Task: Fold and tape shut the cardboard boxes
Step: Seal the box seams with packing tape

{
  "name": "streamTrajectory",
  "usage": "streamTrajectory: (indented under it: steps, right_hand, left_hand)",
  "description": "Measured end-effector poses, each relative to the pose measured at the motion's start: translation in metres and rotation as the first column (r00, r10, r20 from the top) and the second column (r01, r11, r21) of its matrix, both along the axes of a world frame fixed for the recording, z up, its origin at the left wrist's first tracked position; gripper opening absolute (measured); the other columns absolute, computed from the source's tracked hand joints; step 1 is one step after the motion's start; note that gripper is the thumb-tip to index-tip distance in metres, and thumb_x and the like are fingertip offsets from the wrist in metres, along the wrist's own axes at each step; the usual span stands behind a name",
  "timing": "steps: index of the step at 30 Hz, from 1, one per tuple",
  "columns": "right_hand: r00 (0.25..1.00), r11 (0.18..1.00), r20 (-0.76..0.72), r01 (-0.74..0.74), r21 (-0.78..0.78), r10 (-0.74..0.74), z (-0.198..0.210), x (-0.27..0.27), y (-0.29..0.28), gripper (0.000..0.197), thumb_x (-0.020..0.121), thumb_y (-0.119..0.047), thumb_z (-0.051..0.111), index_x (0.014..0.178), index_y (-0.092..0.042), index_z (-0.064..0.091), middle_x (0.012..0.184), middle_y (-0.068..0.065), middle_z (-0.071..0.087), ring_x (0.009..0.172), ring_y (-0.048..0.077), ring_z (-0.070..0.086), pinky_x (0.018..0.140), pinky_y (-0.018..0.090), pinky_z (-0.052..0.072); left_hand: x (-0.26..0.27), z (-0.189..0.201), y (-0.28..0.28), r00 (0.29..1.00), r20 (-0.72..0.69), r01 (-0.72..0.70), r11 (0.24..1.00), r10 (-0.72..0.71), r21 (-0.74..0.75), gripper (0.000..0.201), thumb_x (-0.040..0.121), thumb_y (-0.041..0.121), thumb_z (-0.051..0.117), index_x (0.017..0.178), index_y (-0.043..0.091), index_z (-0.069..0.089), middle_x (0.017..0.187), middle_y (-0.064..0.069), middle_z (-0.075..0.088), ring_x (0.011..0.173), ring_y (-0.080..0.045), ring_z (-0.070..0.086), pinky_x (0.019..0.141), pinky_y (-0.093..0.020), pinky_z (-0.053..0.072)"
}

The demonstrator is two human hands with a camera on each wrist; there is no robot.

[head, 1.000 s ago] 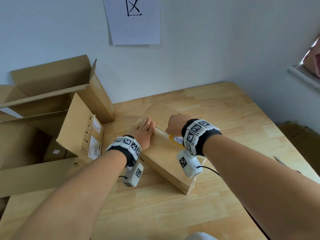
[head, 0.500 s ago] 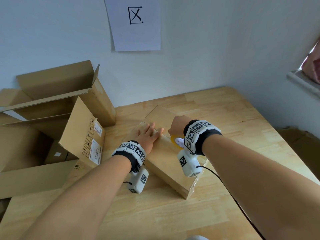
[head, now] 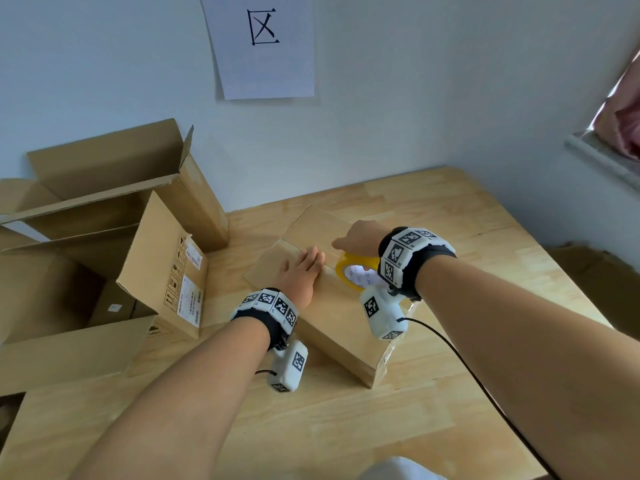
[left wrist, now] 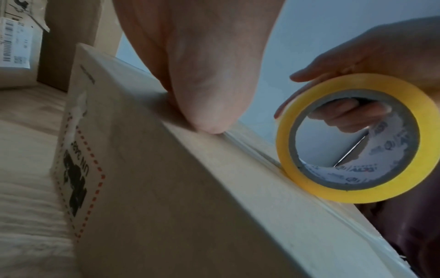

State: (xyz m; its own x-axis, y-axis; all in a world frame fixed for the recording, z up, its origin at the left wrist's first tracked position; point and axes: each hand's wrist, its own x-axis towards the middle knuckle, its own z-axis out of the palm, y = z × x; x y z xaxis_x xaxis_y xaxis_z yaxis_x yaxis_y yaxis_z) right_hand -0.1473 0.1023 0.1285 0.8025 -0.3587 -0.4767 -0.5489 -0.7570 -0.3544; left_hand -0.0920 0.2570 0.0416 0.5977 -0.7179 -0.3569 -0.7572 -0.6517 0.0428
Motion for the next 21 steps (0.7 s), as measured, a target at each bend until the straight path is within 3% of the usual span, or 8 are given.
streamTrajectory:
  steps: [3, 8, 13, 17, 21]
  right_hand:
    - [1.0, 0.999, -0.004, 0.029, 0.031, -0.029, 0.002, -0.008, -0.004, 0.027, 0.089, -0.037, 0.048, 0.087, -0.011, 0.053, 0.077, 0.001, 0.052, 0.075, 0.02, 0.052, 0.068, 0.028, 0.04]
    - [0.999, 0.998, -0.019, -0.043, -0.044, 0.042, 0.002, -0.014, 0.003, 0.033, 0.09, -0.03, 0.046, 0.064, -0.011, 0.043, 0.064, 0.002, 0.043, 0.055, 0.016, 0.04, 0.051, 0.026, 0.031]
    - [0.998, 0.992, -0.017, -0.057, -0.111, 0.055, 0.005, -0.035, -0.001, 0.038, 0.094, -0.027, 0.045, 0.06, -0.011, 0.036, 0.058, 0.001, 0.037, 0.049, 0.015, 0.033, 0.047, 0.024, 0.027]
    - [0.999, 0.987, -0.033, -0.041, -0.153, 0.037, 0.001, -0.041, 0.003, 0.035, 0.092, -0.028, 0.048, 0.062, -0.011, 0.041, 0.061, 0.002, 0.042, 0.053, 0.016, 0.04, 0.05, 0.024, 0.032]
    - [0.999, 0.989, -0.022, -0.045, -0.143, 0.043, 0.001, -0.047, 0.003, 0.041, 0.092, -0.042, 0.049, 0.065, -0.011, 0.046, 0.066, 0.001, 0.049, 0.071, 0.022, 0.052, 0.061, 0.027, 0.039]
  left_hand:
    - [0.0, 0.001, 0.001, 1.0, -0.007, -0.016, 1.0, 0.016, -0.01, 0.067, 0.095, 0.0, 0.029, 0.152, 0.016, 0.0, 0.16, 0.0, -0.009, 0.147, -0.02, -0.004, 0.118, -0.047, 0.008]
    - [-0.002, 0.002, 0.002, 0.999, -0.033, -0.042, 0.999, 0.041, -0.03, 0.069, 0.093, -0.004, 0.028, 0.152, 0.018, 0.0, 0.16, 0.002, -0.008, 0.147, -0.018, -0.005, 0.118, -0.045, 0.005]
    - [-0.002, 0.003, 0.003, 0.998, -0.046, -0.053, 0.997, 0.05, -0.052, 0.072, 0.092, -0.007, 0.028, 0.153, 0.02, 0.0, 0.16, 0.003, -0.008, 0.147, -0.017, -0.005, 0.118, -0.044, 0.005]
    - [-0.003, 0.003, 0.003, 0.997, -0.053, -0.068, 0.995, 0.064, -0.068, 0.075, 0.089, -0.01, 0.027, 0.153, 0.021, 0.001, 0.16, 0.005, -0.007, 0.147, -0.015, -0.005, 0.119, -0.043, 0.004]
    - [-0.004, 0.001, 0.002, 0.996, -0.038, -0.08, 0.995, 0.078, -0.053, 0.076, 0.089, -0.011, 0.025, 0.153, 0.022, -0.001, 0.16, 0.006, -0.009, 0.147, -0.014, -0.007, 0.119, -0.044, 0.003]
